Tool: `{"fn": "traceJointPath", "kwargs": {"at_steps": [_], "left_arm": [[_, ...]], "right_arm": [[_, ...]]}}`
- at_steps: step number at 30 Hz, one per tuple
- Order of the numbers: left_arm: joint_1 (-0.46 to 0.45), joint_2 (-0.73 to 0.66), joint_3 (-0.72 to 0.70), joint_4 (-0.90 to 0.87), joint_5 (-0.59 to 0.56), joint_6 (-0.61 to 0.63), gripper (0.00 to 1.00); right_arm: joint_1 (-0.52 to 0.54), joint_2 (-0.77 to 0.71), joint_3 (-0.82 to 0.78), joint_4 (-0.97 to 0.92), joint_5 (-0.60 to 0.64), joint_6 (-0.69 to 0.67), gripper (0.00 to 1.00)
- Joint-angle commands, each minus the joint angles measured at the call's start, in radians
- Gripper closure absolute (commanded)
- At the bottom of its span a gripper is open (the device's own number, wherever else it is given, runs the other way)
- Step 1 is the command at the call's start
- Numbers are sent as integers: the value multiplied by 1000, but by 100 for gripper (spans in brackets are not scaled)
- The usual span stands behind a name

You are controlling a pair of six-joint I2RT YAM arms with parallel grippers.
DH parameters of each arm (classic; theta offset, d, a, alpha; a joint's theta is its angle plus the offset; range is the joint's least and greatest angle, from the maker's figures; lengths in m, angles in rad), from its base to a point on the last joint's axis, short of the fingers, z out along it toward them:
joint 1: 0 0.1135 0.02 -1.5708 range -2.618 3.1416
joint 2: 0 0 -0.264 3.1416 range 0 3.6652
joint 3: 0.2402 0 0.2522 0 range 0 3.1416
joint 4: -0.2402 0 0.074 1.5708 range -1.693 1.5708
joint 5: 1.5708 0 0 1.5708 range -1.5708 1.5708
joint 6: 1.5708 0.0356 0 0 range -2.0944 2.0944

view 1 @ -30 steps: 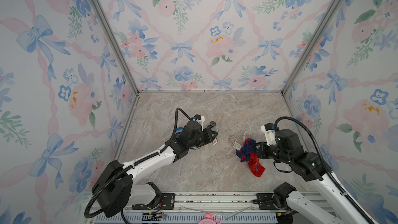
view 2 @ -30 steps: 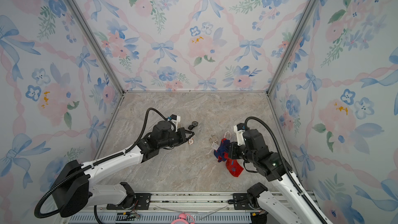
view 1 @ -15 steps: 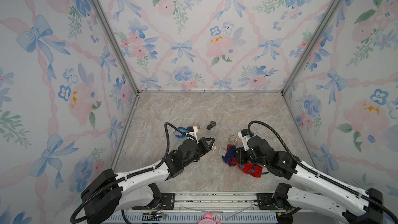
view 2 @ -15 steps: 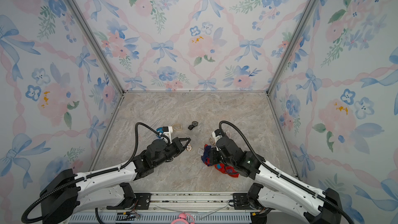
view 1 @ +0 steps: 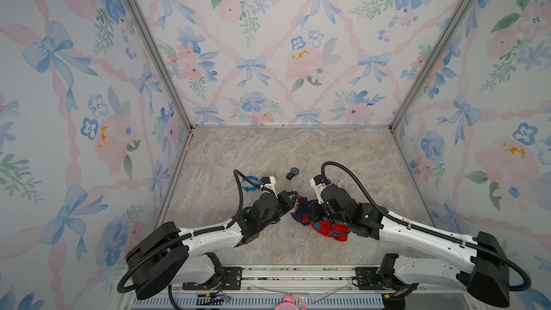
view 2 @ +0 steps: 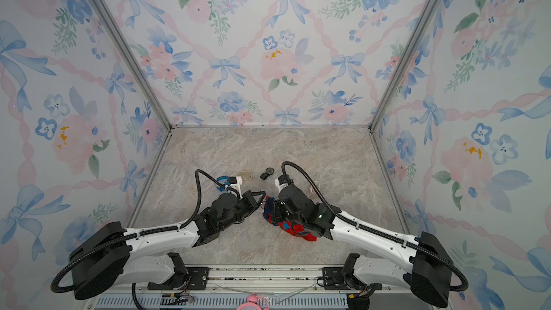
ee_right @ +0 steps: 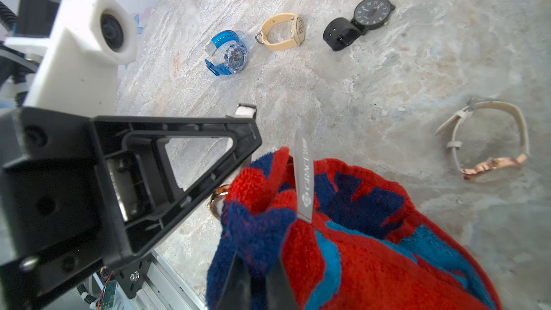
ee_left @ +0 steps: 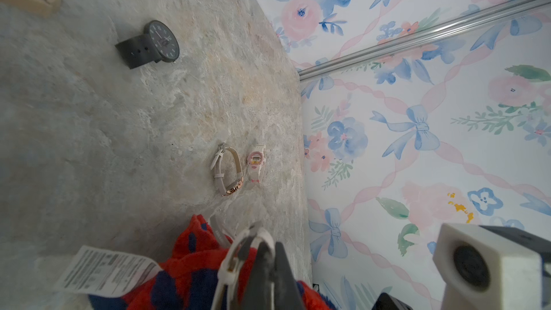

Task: Wipe the watch dial
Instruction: Wipe the dirt from the watch dial.

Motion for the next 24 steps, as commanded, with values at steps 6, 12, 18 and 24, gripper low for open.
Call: {"fn": "traceJointPath", "kwargs": {"at_steps": [6,12,18,24], "left_arm": [[-8,-51,11,-40,-58,-15,100],[-9,-90,6,-103,-107,-29,100],[-10,-118,-14,-119,-141,-48,100],[-10,-127,-3,-137,-145,-50,100]], "right_arm": [[14,19,39,51,5,23,100],[14,37,37,72,2,23,100],[8,65,63,45,-2,13,100],[-21,44,47,7,5,24,100]]}}
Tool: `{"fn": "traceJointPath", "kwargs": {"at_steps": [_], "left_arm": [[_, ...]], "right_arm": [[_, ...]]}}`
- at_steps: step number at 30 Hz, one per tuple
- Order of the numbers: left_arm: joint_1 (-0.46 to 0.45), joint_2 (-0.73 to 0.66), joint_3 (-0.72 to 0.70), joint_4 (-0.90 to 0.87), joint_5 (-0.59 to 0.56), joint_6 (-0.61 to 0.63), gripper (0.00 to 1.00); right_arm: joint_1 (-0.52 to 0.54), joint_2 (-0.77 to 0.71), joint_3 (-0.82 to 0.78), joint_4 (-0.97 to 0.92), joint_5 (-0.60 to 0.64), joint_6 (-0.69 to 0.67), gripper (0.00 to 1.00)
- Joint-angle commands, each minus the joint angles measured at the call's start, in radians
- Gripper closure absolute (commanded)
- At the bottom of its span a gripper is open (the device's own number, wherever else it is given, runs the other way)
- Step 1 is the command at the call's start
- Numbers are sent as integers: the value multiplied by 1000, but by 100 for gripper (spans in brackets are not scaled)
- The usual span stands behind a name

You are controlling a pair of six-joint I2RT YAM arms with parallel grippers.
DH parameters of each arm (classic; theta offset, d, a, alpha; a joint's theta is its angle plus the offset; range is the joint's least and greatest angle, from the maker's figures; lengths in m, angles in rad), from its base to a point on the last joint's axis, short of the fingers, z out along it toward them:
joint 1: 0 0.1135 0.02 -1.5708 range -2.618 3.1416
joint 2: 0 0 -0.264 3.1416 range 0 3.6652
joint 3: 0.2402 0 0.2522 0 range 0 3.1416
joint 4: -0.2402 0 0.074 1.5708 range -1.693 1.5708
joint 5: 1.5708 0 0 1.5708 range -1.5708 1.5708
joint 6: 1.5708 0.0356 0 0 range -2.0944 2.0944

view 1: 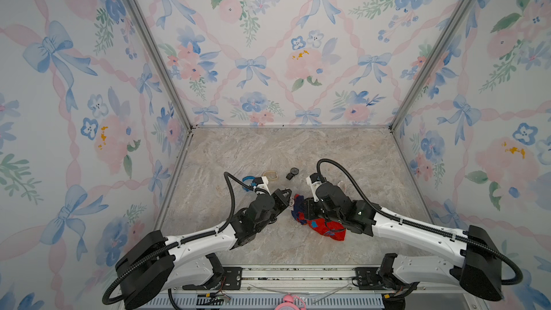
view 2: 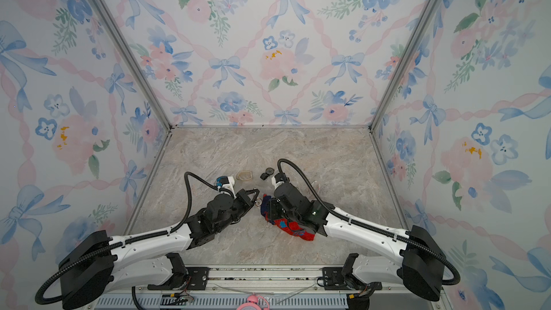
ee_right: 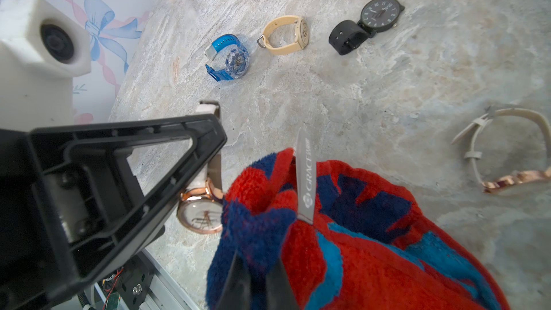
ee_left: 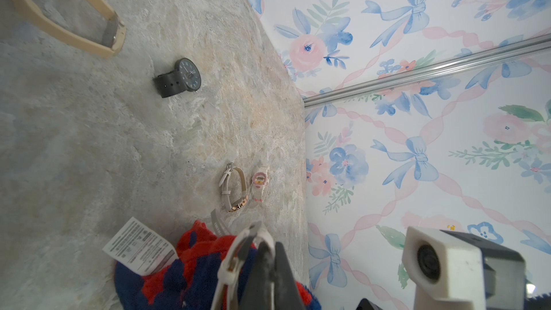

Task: Wipe the watch dial
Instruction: Wipe the dirt from the watch dial.

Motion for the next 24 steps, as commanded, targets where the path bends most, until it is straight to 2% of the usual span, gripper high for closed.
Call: {"fn": "traceJointPath", "kwargs": {"at_steps": [1,6,12,24], "left_arm": [[-4,-25,-1,-16,-28,-7,100],[-5,-35,-3,-16,-34,-6,100],[-5,-21,12,-14,-31,-4,100],[-3,-14,17,-15,-30,-8,100]], "right_arm": [[-13,-25,16,-22,9,11,100],[-3,-20,26,-5,-34,-5,100],[38,29,74,5,-44,-27,100],[50,97,105,48,-62,-11,100]]}}
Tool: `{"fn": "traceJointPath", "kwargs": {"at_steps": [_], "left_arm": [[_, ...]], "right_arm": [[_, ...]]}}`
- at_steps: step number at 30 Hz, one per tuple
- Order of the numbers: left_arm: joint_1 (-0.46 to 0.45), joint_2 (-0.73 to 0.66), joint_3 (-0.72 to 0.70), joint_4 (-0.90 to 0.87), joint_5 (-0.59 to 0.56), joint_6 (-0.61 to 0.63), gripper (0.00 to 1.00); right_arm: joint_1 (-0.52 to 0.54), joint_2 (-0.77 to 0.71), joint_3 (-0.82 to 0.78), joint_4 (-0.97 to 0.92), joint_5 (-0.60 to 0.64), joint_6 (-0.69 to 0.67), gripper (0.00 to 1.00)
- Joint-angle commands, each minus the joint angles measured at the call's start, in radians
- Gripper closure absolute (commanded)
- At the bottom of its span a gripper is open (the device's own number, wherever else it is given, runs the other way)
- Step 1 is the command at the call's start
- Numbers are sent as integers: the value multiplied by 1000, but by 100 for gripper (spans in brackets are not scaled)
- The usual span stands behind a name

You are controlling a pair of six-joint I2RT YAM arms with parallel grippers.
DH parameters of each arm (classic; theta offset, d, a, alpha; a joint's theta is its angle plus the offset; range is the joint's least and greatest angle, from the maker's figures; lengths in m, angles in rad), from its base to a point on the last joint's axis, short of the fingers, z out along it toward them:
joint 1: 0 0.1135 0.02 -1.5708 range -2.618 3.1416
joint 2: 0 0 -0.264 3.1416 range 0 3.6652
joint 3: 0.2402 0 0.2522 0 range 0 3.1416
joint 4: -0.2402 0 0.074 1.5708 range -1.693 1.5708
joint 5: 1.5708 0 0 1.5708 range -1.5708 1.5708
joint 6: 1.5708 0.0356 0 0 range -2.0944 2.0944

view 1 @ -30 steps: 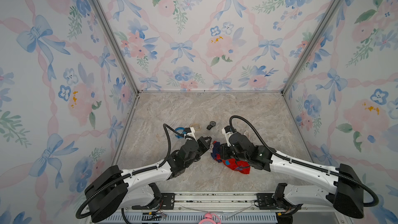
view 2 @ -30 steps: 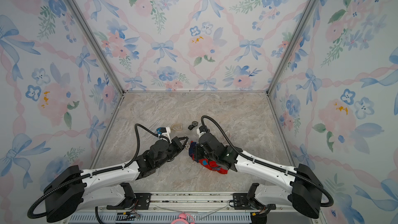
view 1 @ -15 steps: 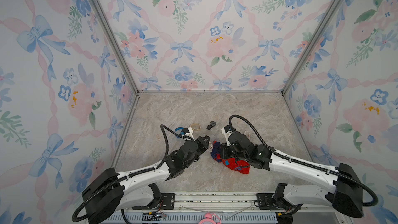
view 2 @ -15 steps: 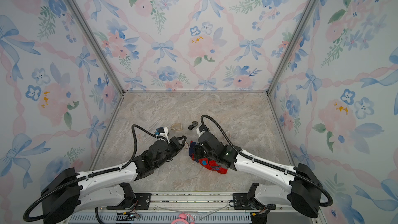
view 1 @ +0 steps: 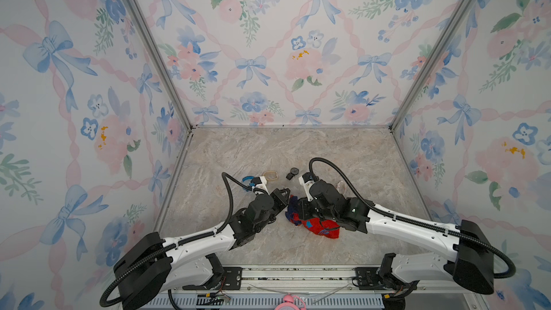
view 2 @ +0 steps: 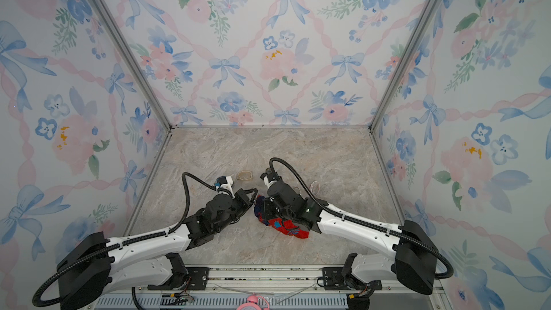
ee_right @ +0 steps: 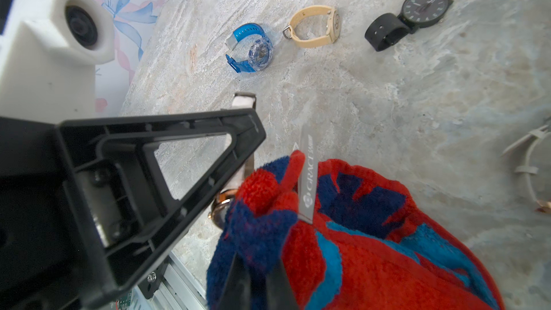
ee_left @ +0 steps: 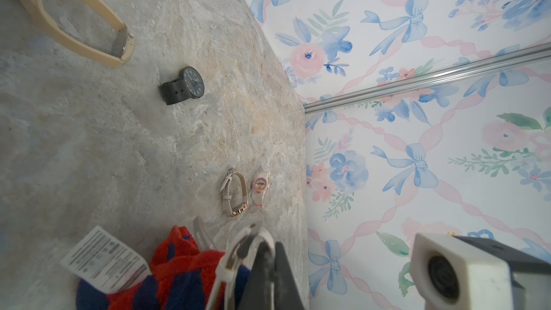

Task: Wipe the watch dial
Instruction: Wipe the dirt from the watch dial.

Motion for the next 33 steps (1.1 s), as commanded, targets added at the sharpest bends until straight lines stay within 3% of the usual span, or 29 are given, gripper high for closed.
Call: {"fn": "traceJointPath", "kwargs": {"at_steps": [1,12,23,33], "left_arm": [[-4,6,17,2,-6,-5,100],[-5,-12,11,0,-12,0,100],[-3,13,25,1,-9,-8,100],[-3,-5,38,-5,-13,-5,100]], "right_arm": [[14,23,33,50,-14,3,100],[-26,48,15,83,-37,34,100],[15,12,65,67,-34,22,100],[-43,31,-31,111,-36,55,100]]}}
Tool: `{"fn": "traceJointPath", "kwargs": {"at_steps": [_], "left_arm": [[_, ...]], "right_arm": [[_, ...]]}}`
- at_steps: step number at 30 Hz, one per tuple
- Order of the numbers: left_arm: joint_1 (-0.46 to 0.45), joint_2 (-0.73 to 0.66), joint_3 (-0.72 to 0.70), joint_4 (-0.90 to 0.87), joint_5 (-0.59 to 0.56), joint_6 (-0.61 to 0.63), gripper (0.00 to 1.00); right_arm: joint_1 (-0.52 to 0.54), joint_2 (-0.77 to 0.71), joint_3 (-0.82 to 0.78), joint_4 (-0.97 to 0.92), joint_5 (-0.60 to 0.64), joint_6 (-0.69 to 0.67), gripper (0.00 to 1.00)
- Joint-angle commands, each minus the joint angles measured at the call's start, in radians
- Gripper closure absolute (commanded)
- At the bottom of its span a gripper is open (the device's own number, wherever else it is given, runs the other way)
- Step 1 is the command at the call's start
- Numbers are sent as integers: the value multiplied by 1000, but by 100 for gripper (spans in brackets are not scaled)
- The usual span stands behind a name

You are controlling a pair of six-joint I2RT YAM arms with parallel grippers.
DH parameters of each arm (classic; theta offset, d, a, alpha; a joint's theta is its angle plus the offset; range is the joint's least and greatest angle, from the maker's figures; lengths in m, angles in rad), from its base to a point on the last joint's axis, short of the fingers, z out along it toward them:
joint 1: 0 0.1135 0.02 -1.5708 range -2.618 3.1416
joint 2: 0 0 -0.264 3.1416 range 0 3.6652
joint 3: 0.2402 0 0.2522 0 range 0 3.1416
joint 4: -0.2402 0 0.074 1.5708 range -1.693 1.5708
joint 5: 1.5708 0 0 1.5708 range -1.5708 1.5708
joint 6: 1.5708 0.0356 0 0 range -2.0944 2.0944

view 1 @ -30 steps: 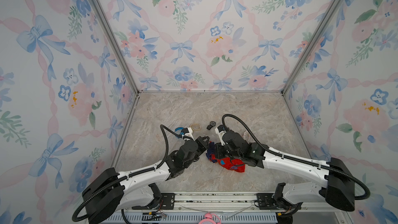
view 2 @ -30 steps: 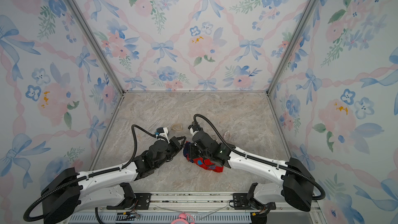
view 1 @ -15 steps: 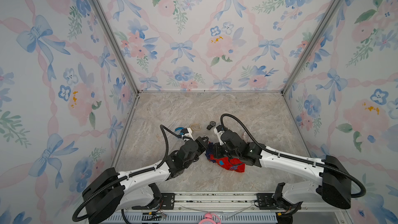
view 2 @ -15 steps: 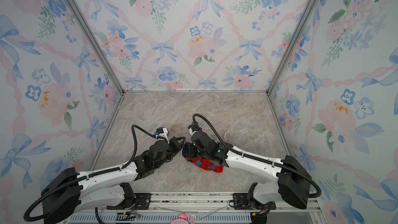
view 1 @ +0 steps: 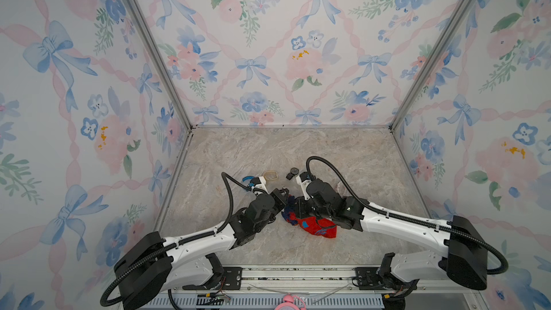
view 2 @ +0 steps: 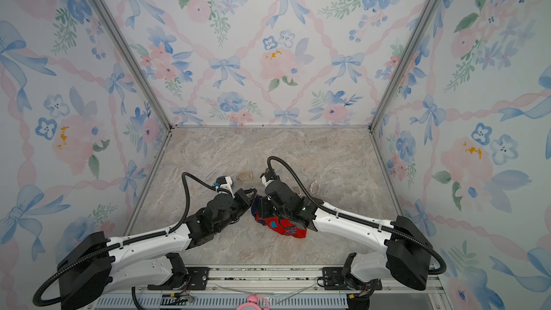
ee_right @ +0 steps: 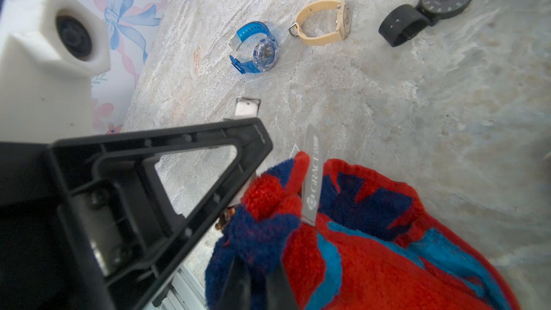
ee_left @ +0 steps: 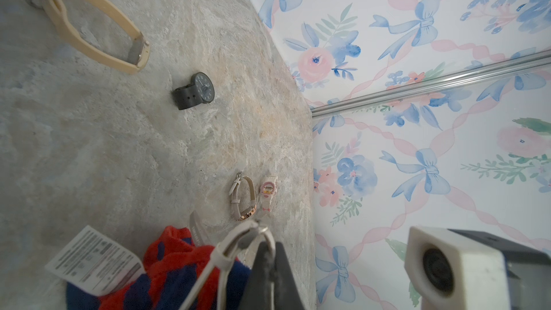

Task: Wipe the watch dial
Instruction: Wipe the dirt from the watch dial.

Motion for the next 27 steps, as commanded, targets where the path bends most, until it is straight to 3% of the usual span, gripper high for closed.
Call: {"fn": "traceJointPath", "kwargs": {"at_steps": [1,13,27], "left_arm": [[-4,-11,34,15,3,-5,100],[6,17,66,4,10,-23,100],[8,14,81,3,21,-23,100]], "right_arm": [[-15,-7,-21,51,-7,23,100],[29,-26,90,-1,6,15,100],[-21,32,25,48,-12,44,100]]}}
